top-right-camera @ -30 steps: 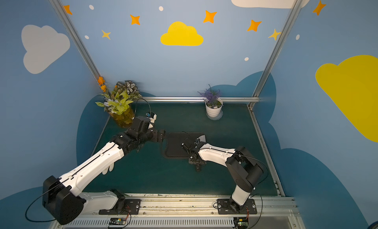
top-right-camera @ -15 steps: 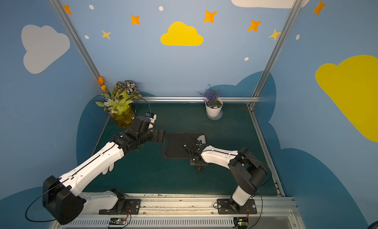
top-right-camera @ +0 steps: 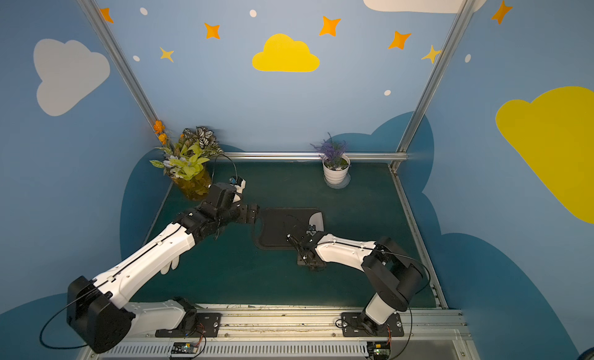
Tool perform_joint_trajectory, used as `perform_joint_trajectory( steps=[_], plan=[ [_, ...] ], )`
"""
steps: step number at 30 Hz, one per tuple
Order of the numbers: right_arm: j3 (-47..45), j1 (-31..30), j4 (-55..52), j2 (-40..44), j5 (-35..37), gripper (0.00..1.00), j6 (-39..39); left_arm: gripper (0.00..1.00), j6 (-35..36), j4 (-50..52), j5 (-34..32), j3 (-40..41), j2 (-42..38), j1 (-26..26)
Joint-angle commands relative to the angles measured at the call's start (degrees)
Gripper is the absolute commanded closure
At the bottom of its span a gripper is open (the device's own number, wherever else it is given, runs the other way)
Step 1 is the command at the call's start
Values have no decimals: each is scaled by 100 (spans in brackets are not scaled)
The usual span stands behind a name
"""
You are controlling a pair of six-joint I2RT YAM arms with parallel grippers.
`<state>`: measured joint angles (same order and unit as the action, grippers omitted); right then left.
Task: Align the knife with the edge of the cutting board
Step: Place the knife at the edge of the cutting board, then adjust the knife at the edge of the cutting board.
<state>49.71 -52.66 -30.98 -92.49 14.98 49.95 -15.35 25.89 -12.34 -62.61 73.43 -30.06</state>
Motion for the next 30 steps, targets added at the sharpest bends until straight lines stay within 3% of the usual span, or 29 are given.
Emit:
perform_joint_trajectory(
  steps=[1,4,18,30],
  plan=[
    [-88,-37,-109,79,92,50,117,0,72,88,-48,-76,11,-10],
    [-101,-42,-110,80,97,55,124,0,68,83,-40,-76,12,-9],
    [48,-111,-355,217,476,97,9,0,69,83,-41,-76,-4,-9],
    [421,-262,-607,69,754,100,21,0,72,90,-49,-85,-13,-9]
  ],
)
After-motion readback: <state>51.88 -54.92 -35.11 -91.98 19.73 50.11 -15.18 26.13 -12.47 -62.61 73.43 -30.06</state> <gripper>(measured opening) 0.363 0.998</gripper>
